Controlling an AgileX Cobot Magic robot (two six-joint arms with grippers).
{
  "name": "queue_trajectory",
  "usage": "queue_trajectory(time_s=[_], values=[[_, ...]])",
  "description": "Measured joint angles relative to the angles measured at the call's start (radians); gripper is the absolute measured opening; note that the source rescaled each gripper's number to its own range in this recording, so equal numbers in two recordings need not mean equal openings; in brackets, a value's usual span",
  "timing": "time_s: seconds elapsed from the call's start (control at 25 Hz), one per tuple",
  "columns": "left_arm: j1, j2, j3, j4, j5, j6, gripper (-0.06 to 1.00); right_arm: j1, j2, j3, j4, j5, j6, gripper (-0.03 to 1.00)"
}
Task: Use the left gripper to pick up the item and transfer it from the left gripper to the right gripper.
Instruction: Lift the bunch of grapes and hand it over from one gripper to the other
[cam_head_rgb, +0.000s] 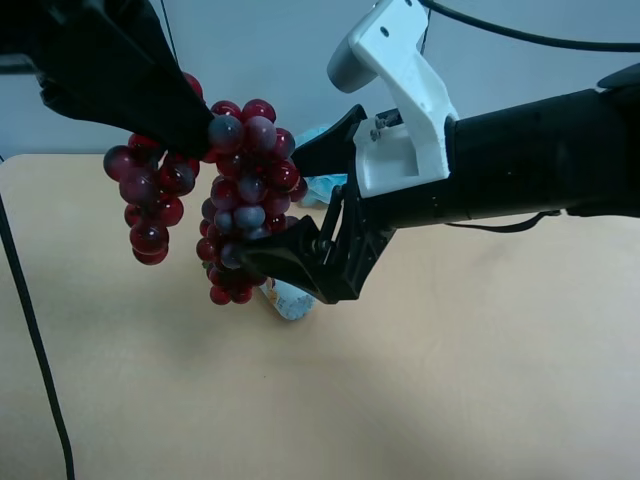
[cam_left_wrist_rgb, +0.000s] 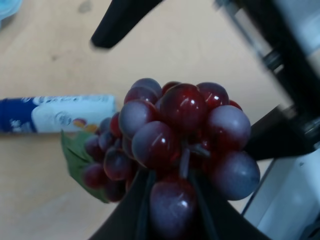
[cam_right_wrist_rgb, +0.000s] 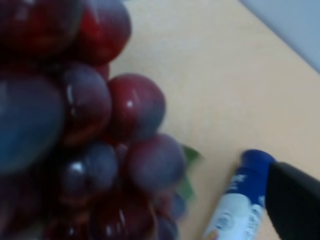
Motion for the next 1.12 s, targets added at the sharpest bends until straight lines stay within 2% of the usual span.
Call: queue_trajectory(time_s=[0.2, 0.32, 0.56, 0.6, 0.68, 0.72, 0.8, 0.84, 1.04, 1.12], values=[[0.0, 0.0, 0.0, -0.044, -0.034, 0.002, 0.0, 0.0, 0.063, 0.0, 0.145, 0.064, -0.184, 1.0], [0.0, 0.0, 0.0, -0.065, -0.043, 0.005, 0.0, 0.0, 0.092, -0.005, 0.158, 0.114, -0.269, 1.0], [0.0, 0.0, 0.0, -0.068, -0.043, 0.008, 0.0, 0.0, 0.118, -0.011, 0.169, 0.129, -0.295, 0.98], [0.0, 0.0, 0.0, -0.068, -0.043, 0.008, 0.0, 0.0, 0.119, -0.011, 0.169, 0.129, -0.295, 0.93], [0.0, 0.0, 0.0, -0.068, -0.044, 0.008, 0.0, 0.0, 0.121, -0.011, 0.17, 0.129, -0.295, 0.72], [0.0, 0.0, 0.0, -0.067, -0.047, 0.008, 0.0, 0.0, 0.122, -0.011, 0.169, 0.129, -0.296, 0.55], [0.0, 0.0, 0.0, -0.066, -0.05, 0.008, 0.0, 0.0, 0.122, -0.011, 0.169, 0.128, -0.297, 0.11], [0.0, 0.0, 0.0, -0.062, -0.05, 0.008, 0.0, 0.0, 0.122, -0.011, 0.171, 0.128, -0.297, 0.06], [0.0, 0.0, 0.0, -0.048, -0.051, 0.008, 0.0, 0.0, 0.122, -0.011, 0.171, 0.128, -0.297, 0.06], [0.0, 0.0, 0.0, -0.027, -0.053, 0.008, 0.05, 0.0, 0.122, -0.011, 0.171, 0.128, -0.297, 0.06]])
